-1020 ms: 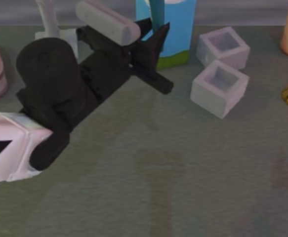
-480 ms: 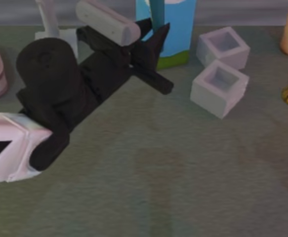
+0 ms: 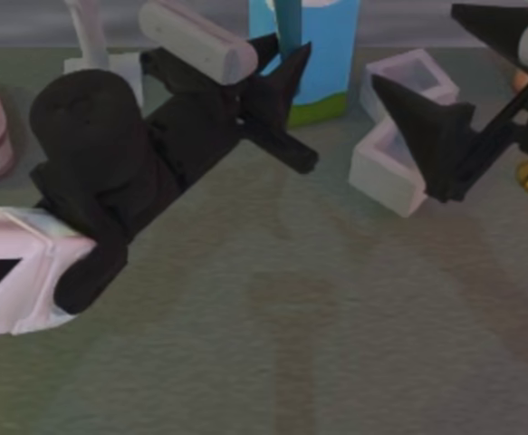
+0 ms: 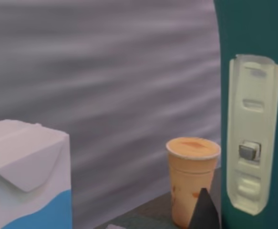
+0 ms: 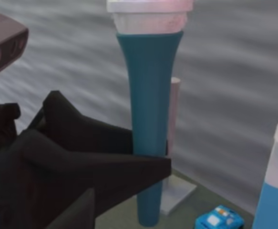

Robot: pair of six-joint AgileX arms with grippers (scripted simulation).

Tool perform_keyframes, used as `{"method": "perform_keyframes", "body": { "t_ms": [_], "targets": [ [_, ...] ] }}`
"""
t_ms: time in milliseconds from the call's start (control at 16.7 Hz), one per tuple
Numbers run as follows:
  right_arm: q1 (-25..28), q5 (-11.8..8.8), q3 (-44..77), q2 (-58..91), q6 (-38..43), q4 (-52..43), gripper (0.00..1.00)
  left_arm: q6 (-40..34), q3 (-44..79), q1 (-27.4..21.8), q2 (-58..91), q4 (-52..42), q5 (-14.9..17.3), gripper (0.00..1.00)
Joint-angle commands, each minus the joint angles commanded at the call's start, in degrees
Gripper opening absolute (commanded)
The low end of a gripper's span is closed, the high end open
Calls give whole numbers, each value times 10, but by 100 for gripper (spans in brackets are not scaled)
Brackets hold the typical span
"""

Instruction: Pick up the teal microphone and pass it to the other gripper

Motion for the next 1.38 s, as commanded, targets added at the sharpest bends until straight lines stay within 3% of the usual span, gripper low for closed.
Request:
{"method": "perform_keyframes", "body": {
  "t_ms": [240,600,780,1140,1380],
  "targets": [
    [27,-21,35,64,-3,19,100,0,0,0,0,0,0,0],
    [26,-21,36,66,-3,19,100,0,0,0,0,0,0,0],
    [40,-9,72,107,-2,28,100,0,0,0,0,0,0,0],
    [83,36,193,264,-1,57,100,0,0,0,0,0,0,0],
    [91,45,214,285,-1,61,100,0,0,0,0,0,0,0]
  ]
}}
